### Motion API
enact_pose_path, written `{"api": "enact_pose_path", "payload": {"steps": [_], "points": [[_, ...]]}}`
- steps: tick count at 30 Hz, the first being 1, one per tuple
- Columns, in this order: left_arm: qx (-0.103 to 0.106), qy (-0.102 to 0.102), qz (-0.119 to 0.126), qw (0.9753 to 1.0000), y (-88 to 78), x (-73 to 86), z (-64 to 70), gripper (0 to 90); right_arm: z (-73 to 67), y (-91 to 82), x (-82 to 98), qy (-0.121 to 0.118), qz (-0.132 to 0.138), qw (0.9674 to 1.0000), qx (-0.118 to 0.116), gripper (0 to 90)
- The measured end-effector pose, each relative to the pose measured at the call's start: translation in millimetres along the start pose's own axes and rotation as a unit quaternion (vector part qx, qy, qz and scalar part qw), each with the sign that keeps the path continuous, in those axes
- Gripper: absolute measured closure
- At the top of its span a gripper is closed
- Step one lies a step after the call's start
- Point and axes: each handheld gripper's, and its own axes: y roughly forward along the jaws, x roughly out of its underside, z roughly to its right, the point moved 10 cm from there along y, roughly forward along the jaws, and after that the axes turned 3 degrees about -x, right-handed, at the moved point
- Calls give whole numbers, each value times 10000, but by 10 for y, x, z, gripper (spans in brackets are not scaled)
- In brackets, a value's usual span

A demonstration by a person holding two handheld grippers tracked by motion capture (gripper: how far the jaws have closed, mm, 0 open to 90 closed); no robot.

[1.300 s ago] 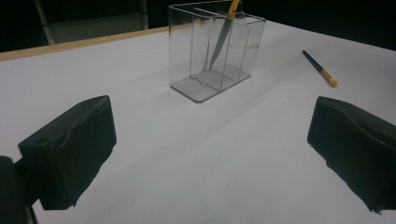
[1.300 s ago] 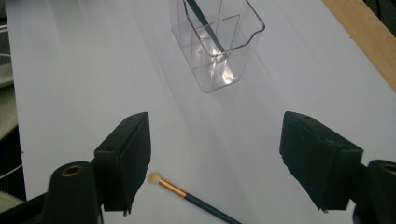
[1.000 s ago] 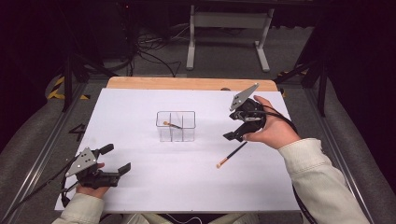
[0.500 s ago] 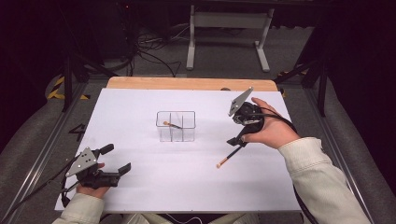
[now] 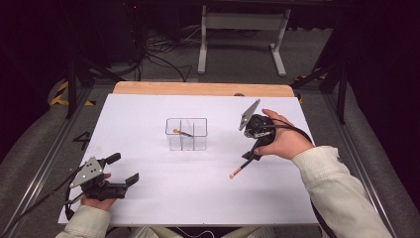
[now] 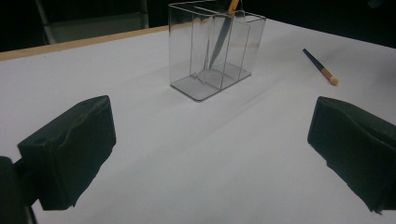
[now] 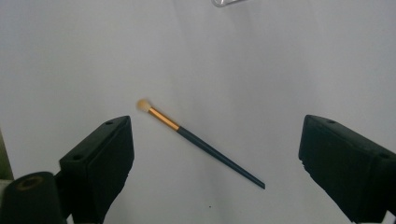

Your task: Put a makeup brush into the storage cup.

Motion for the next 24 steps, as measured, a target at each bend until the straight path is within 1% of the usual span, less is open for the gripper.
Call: {"api": "enact_pose_path", "payload": {"steps": [7,15,22,24], "points": [[-3,-6,7,10000,1,-1,0,15,-15,129,43,-8,-141,9998,-108,121],[10,-6,-8,10000,2,3,1,15,-31,265,66,-2,-223,9994,-259,129],[21,-14,-6,10000,3,3,0,15,-33,397,92,50,-269,9988,-397,130],[22,-19,-7,10000,3,3,-1,15,-21,418,104,44,-296,9988,-399,130]]}}
